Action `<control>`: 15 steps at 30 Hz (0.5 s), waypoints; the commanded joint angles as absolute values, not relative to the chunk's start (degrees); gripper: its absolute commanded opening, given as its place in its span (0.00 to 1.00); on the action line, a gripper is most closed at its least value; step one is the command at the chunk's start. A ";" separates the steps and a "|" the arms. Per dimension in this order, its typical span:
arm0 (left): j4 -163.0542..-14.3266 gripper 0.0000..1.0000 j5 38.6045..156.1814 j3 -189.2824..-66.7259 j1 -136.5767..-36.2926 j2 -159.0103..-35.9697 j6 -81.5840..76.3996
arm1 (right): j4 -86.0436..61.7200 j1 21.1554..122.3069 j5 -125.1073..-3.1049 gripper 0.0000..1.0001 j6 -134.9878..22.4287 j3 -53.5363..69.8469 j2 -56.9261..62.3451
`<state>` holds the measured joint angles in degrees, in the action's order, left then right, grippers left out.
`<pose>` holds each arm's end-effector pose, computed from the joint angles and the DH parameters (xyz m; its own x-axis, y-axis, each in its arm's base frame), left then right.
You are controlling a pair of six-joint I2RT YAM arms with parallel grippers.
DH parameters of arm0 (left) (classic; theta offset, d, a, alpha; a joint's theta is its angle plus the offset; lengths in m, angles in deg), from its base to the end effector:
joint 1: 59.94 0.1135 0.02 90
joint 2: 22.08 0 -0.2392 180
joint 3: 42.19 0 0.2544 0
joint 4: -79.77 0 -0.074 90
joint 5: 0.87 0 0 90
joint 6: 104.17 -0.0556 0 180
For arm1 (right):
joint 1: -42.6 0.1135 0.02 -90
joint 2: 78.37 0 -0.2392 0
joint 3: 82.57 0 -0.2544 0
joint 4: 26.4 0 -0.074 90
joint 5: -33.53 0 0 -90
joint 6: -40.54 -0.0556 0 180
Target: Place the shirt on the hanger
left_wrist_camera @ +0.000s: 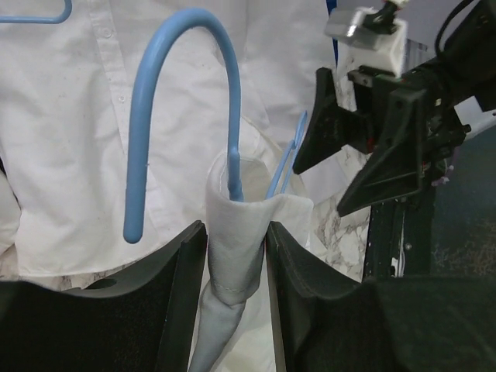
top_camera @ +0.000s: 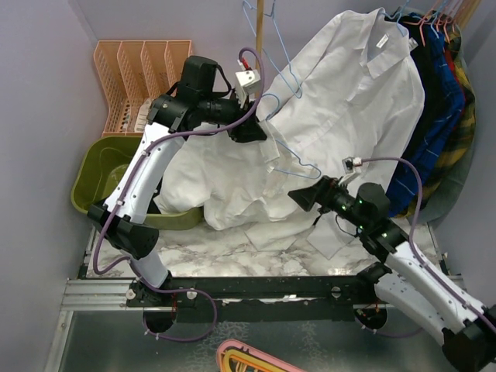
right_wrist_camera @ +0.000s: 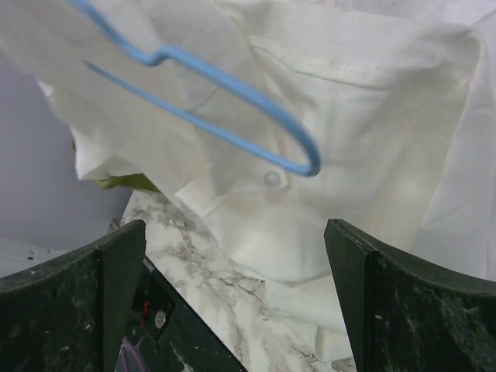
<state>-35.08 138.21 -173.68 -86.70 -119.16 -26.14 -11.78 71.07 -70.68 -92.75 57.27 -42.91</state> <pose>0.2974 -0.1970 0.4382 -0.2650 0.2858 -0.9209 0.9505 0.2383 -0.1996 0.1734 0.1096 0.2511 -0.5729 0.4455 -0.6880 -0.3873 0.5927 0.7062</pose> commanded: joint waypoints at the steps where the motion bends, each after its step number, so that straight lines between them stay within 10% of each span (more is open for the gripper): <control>1: -38.75 0.00 140.30 -173.00 -86.83 -116.41 -22.55 | -20.56 72.01 -69.36 0.94 -93.08 53.57 -32.96; 15: -41.44 0.00 141.41 -169.85 -86.65 -115.23 -20.66 | -26.53 88.92 -47.71 0.77 -97.63 49.53 -20.36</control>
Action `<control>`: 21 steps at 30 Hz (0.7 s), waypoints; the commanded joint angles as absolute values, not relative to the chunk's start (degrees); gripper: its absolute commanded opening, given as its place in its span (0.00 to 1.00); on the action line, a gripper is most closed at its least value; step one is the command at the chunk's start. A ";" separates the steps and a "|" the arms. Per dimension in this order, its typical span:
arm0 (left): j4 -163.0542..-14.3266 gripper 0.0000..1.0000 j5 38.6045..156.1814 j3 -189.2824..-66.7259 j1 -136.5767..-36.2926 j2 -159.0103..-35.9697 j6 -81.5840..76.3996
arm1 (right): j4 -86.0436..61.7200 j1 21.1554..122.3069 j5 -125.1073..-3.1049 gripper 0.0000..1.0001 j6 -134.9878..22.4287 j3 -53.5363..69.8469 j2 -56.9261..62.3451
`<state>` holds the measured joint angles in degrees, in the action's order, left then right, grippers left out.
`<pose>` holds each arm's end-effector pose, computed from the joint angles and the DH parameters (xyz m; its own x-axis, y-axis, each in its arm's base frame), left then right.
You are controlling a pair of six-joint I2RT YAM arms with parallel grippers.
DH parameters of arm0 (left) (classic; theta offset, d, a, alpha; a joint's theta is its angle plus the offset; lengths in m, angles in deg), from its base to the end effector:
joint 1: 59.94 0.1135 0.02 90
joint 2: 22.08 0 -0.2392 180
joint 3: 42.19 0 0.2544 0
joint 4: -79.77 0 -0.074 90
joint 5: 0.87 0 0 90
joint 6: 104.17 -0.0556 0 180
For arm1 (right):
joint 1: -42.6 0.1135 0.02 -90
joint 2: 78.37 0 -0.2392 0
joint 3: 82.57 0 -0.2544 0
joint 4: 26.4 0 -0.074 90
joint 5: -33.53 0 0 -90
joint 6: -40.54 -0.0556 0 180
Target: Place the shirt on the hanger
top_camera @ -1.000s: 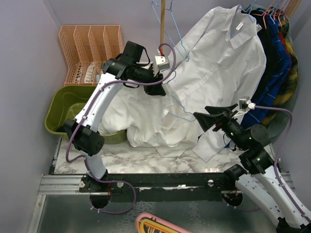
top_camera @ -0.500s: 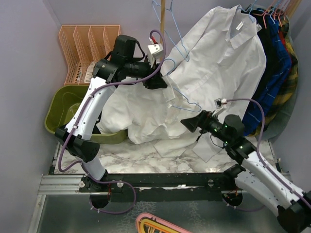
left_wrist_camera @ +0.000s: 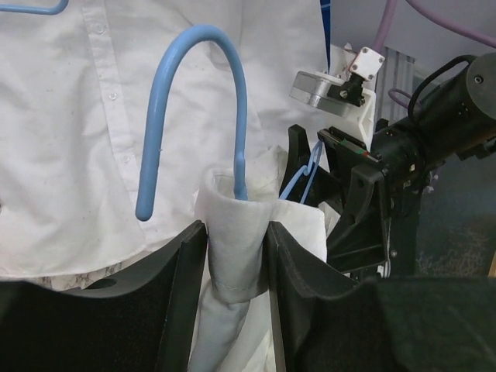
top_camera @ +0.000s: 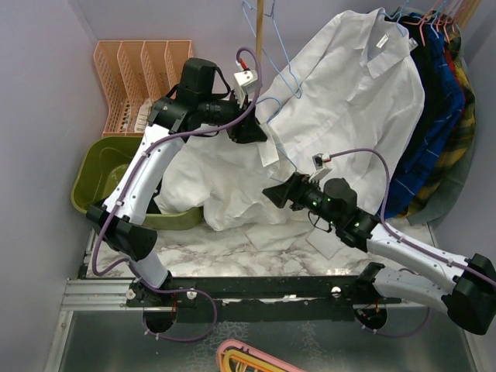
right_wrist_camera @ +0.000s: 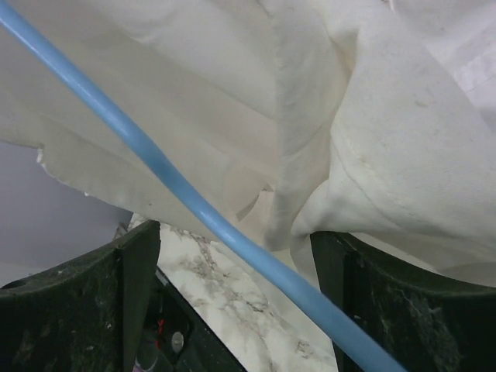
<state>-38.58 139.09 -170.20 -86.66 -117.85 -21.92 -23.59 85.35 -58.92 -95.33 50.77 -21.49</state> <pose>0.2978 -0.1976 0.4333 -0.3153 0.2558 -0.9139 0.9360 0.2425 -0.2550 0.1936 0.1822 0.2395 -0.6240 0.3997 -0.6714 -0.3747 0.6010 0.7060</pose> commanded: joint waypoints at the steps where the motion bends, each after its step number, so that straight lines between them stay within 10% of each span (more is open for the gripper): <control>1: -41.60 0.00 141.44 -169.62 -86.65 -115.17 -20.66 | -26.26 89.46 -46.47 0.76 -98.05 49.71 -20.14; 21: -42.14 0.00 143.50 -167.44 -85.60 -110.53 -19.58 | -23.97 95.43 -29.31 0.64 -95.46 49.19 -15.67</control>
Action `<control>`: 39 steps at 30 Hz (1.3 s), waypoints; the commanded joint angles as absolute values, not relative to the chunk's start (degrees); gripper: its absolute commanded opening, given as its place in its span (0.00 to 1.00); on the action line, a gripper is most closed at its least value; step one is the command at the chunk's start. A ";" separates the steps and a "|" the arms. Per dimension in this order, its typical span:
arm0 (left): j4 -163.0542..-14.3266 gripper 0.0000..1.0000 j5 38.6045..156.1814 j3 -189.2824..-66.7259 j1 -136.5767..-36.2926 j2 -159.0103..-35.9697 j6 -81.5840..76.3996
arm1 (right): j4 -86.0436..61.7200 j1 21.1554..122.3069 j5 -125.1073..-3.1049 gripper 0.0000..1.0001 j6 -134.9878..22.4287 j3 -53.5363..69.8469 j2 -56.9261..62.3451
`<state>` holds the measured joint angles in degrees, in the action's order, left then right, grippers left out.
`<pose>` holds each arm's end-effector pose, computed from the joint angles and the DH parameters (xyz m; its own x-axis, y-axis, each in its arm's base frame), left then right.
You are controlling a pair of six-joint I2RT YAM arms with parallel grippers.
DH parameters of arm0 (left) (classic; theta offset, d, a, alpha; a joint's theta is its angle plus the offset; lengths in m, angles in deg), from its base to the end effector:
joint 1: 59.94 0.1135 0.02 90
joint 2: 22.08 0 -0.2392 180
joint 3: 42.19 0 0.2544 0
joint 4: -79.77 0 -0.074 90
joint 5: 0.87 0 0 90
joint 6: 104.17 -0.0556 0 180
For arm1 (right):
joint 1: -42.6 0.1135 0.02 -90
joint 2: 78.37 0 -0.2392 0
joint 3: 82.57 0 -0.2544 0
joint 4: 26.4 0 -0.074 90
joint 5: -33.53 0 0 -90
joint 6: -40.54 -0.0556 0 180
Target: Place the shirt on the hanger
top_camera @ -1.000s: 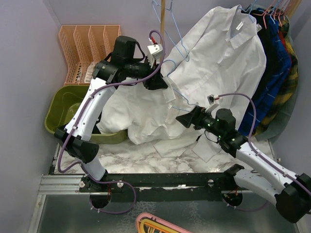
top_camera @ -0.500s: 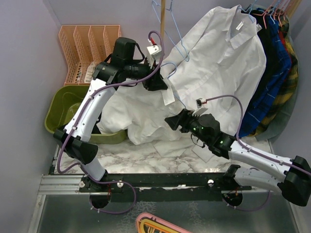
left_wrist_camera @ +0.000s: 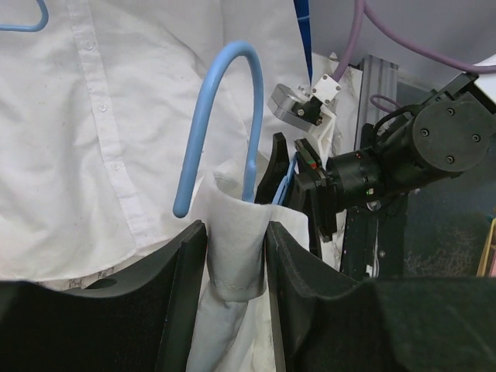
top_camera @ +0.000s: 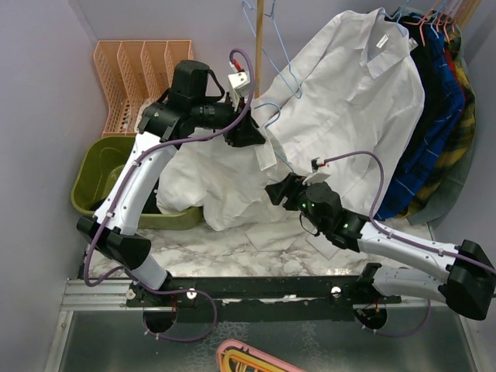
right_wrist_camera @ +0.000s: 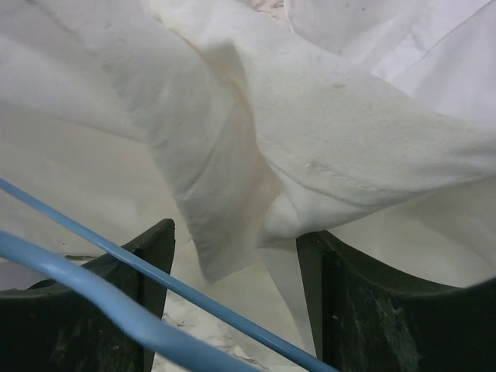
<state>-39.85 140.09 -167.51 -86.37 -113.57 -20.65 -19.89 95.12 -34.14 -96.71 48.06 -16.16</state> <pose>0.2808 -0.1878 0.4455 -0.2958 0.2264 -0.9280 0.9419 0.2307 -0.2440 0.1840 0.2053 0.2270 -0.5157 0.4437 -0.7329 -0.2022 0.7683 0.6074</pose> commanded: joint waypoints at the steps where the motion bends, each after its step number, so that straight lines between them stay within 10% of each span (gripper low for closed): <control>1: -42.38 0.00 144.08 -167.17 -85.38 -110.32 -19.23 | -25.18 95.43 -29.08 0.64 -95.10 49.54 -15.44; 13: -45.16 0.00 147.68 -164.18 -82.61 -108.69 -16.13 | -30.63 95.95 -23.00 0.02 -95.86 53.26 -16.86; 25: -55.52 0.00 161.82 -166.58 -73.30 -109.43 -1.86 | -10.87 96.04 -14.58 0.01 -106.71 62.39 -38.79; 27: -56.41 0.00 162.68 -167.54 -72.44 -109.85 -0.71 | -10.43 96.03 -14.96 0.19 -105.29 63.17 -41.04; 30: -55.50 0.00 162.52 -168.78 -71.64 -110.61 -1.01 | -8.48 96.04 -20.74 0.76 -99.45 62.09 -44.47; 39: -61.24 0.00 163.69 -163.84 -71.61 -108.71 4.38 | -27.68 96.04 -46.62 0.79 -93.44 64.52 -54.87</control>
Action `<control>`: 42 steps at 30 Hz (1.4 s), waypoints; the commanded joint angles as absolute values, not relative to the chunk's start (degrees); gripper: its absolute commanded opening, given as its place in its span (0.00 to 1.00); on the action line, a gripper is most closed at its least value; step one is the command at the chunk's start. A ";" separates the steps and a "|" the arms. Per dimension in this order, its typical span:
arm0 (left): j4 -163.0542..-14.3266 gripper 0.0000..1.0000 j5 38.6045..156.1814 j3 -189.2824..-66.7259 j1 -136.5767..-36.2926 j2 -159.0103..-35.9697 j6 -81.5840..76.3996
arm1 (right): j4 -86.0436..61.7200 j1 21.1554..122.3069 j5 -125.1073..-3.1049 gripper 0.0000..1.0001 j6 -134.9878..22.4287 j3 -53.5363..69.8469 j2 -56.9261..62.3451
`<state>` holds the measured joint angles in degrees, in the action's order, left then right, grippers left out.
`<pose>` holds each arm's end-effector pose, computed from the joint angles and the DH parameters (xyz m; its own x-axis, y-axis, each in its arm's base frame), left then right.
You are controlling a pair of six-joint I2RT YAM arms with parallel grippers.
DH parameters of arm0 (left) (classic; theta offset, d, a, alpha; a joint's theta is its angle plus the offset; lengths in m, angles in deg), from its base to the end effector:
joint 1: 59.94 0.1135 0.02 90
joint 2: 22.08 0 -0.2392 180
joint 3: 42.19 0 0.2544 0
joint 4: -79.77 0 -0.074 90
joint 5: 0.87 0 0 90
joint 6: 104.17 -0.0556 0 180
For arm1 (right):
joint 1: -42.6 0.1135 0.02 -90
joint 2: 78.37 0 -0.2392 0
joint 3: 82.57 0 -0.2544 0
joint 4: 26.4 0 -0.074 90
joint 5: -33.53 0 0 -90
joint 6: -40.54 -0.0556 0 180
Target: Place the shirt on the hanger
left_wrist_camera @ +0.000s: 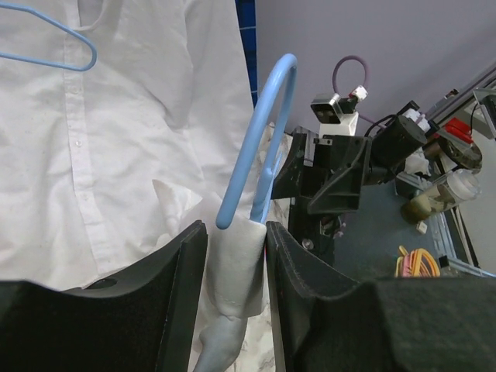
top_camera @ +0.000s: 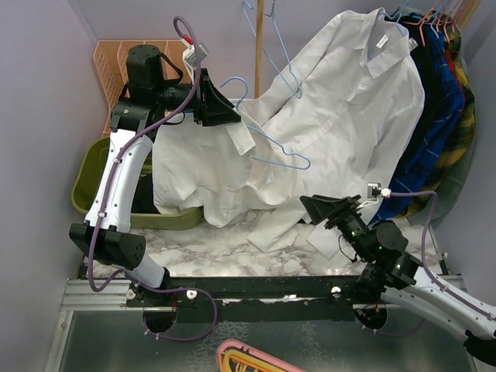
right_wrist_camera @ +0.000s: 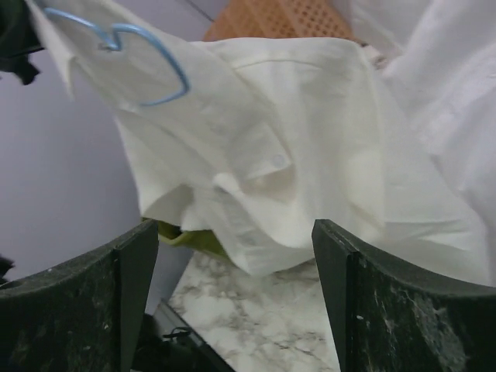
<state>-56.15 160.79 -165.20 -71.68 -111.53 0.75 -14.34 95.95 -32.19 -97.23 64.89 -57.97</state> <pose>0.3022 -0.1167 0.4766 -0.4245 0.0055 -0.9054 0.8988 0.1238 -0.4206 0.1193 0.1221 0.2506 -0.3592 0.6479 -0.6717 -0.3272 0.5866 0.7408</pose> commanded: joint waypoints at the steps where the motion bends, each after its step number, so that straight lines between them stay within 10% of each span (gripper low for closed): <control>1: -61.65 0.00 163.73 -163.47 -71.62 -108.52 4.77 | -29.07 96.01 -49.16 0.77 -92.12 62.33 -50.14; 22: -65.69 0.00 162.28 -158.14 -71.55 -105.39 7.46 | -47.11 96.39 -33.69 0.56 -87.90 48.79 -11.01; 29: -64.73 0.00 161.58 -158.17 -71.58 -105.04 6.49 | -45.12 96.86 -30.36 0.34 -91.67 49.71 -9.22; 33: -64.26 0.00 161.70 -158.81 -71.61 -104.82 6.45 | -44.44 97.01 -27.11 0.02 -93.48 52.10 -10.72; 42: -25.15 0.00 149.44 -179.97 -71.97 -109.92 -32.50 | -38.25 96.88 -15.03 0.01 -88.67 58.03 -25.32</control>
<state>-45.38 158.25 -168.74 -71.99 -109.52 -8.11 -43.54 96.80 -24.94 -93.04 56.33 -19.19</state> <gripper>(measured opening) 0.379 0.020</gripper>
